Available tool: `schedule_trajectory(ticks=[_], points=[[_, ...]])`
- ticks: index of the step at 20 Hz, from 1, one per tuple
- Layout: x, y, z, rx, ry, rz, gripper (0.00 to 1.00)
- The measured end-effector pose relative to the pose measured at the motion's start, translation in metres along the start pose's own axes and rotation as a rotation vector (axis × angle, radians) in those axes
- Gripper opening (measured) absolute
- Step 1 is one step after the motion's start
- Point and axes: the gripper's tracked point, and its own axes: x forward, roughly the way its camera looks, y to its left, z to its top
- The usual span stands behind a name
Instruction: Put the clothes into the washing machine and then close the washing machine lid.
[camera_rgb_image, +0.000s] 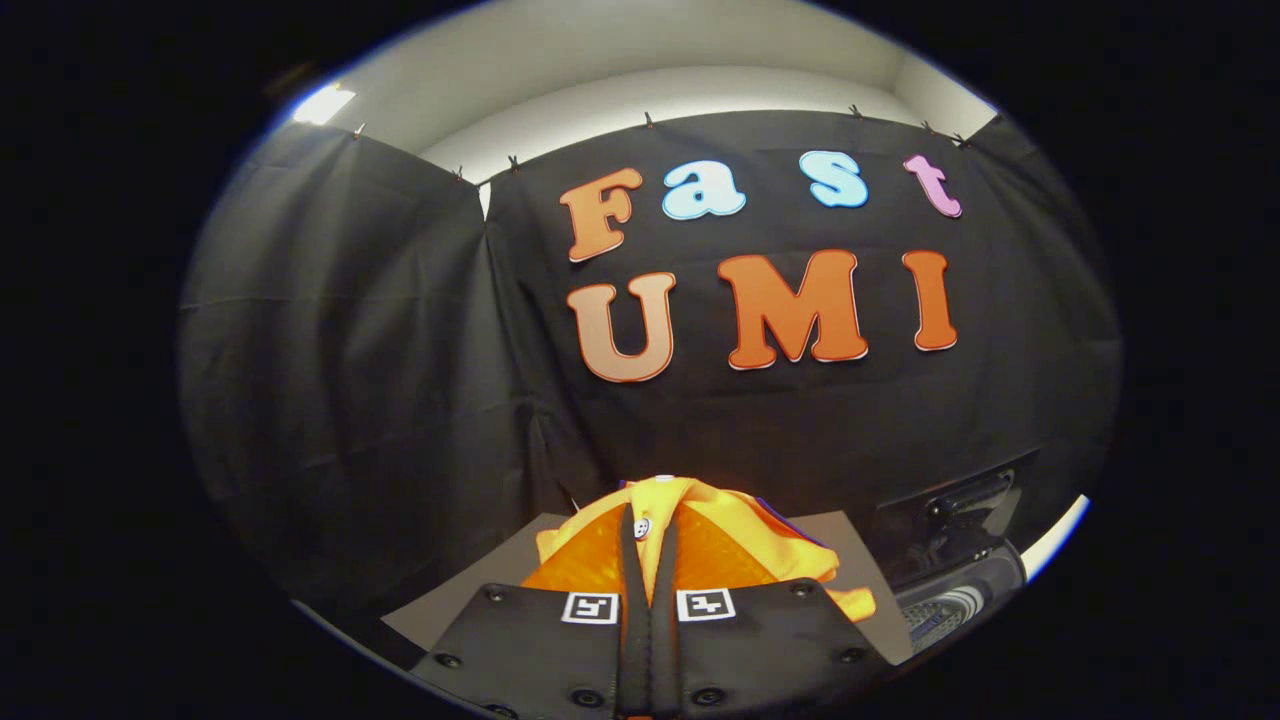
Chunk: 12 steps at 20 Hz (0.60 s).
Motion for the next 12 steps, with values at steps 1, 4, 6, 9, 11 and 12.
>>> schedule_trajectory(ticks=[1, 4, 6, 9, 11, 12], points=[[-0.003, -0.009, 0.01, -0.005, -0.014, -0.002, 0.08], [-0.016, -0.037, 0.032, 0.0, -0.055, 0.003, 0.08], [-0.026, -0.059, 0.048, -0.006, -0.078, 0.007, 0.08], [-0.042, -0.106, 0.062, -0.011, -0.083, -0.006, 0.08], [-0.055, -0.142, 0.072, -0.008, -0.095, -0.019, 0.08], [-0.06, -0.161, 0.076, -0.01, -0.101, -0.029, 0.08]])
